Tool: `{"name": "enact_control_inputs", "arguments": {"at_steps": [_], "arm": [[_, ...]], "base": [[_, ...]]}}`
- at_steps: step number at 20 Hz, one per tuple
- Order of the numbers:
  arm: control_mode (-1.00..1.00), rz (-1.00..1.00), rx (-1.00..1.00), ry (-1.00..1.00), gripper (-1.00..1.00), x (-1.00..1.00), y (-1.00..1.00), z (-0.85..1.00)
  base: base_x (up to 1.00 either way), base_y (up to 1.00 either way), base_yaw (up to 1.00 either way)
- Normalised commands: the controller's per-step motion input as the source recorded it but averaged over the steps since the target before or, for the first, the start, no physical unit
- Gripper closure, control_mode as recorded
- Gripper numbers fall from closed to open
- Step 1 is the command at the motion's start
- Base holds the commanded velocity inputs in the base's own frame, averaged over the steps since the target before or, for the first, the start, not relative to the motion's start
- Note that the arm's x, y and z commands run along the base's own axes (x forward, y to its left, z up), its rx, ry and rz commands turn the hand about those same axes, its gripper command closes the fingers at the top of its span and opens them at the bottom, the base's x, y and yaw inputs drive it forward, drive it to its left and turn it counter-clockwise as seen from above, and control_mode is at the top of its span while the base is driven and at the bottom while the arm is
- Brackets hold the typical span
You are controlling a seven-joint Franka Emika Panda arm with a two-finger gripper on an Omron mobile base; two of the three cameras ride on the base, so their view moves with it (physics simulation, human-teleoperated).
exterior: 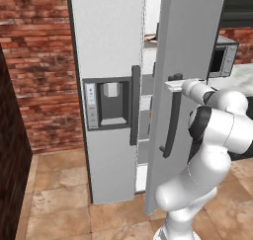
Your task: Retrieve the fish from the fridge and place it on the saucepan with marinade on the stove.
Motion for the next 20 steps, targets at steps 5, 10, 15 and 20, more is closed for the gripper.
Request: {"name": "enact_control_inputs", "arguments": {"at_steps": [5,10,15,20], "arm": [[-1.00,0.07,0.00,0.06,1.00,-0.35,-0.50,0.11],[-1.00,0.03,0.00,0.06,1.00,-0.31,-0.42,0.03],[-1.00,0.05,0.00,0.03,1.00,-0.31,-0.47,0.00],[-1.00,0.05,0.00,0.02,1.00,-0.13,-0.31,0.00]], "base": [[0.00,0.00,0.00],[0.00,0.00,0.00],[0.00,0.00,0.00],[0.00,0.00,0.00]]}}
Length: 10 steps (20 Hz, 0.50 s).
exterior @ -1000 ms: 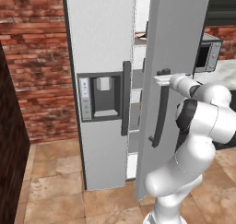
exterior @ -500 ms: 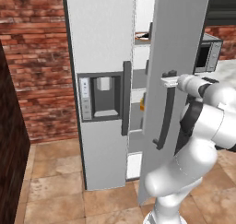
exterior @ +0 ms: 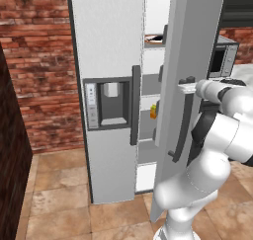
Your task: Retrieve the fish from the fridge and place it on the saucepan with marinade on the stove.
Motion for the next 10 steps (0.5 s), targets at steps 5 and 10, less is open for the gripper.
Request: {"name": "enact_control_inputs", "arguments": {"at_steps": [5,10], "arm": [[-1.00,0.00,0.00,0.00,1.00,-0.01,-0.02,0.00],[-1.00,0.02,0.00,0.00,1.00,-0.11,-0.10,0.00]], "base": [[0.00,0.00,0.00],[0.00,0.00,0.00]]}}
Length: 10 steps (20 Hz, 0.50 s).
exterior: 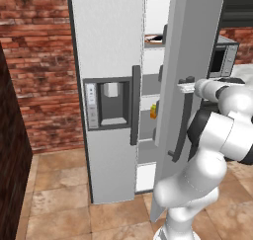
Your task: Retrieve the fish from the fridge and place it on the saucepan with marinade on the stove.
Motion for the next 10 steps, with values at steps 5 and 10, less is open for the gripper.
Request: {"name": "enact_control_inputs", "arguments": {"at_steps": [5,10], "arm": [[-1.00,0.00,0.00,0.00,1.00,-0.04,-0.03,0.00],[-1.00,0.00,0.00,0.00,-1.00,0.00,0.00,0.00]], "base": [[0.00,0.00,0.00],[0.00,0.00,0.00]]}}
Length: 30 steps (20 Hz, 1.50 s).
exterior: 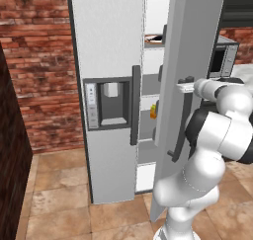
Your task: Retrieve the fish from the fridge and place it on the saucepan with marinade on the stove.
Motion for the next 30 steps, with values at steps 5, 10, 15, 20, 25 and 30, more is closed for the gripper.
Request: {"name": "enact_control_inputs", "arguments": {"at_steps": [5,10,15,20,25,30], "arm": [[-1.00,0.00,0.00,0.00,-1.00,0.00,0.00,0.00],[-1.00,0.00,0.00,0.00,-1.00,-0.03,0.00,0.00],[-1.00,0.00,0.00,0.00,-1.00,-0.33,-0.04,0.05],[-1.00,0.00,0.00,0.00,-1.00,-0.61,0.00,0.19],[-1.00,-0.10,0.00,0.03,-1.00,-0.60,0.10,0.47],[-1.00,-0.24,-0.01,0.03,-1.00,-0.33,0.44,0.53]], "base": [[0.00,0.00,0.00],[0.00,0.00,0.00],[0.00,0.00,0.00],[0.00,0.00,0.00],[0.00,0.00,0.00],[0.00,0.00,0.00]]}}
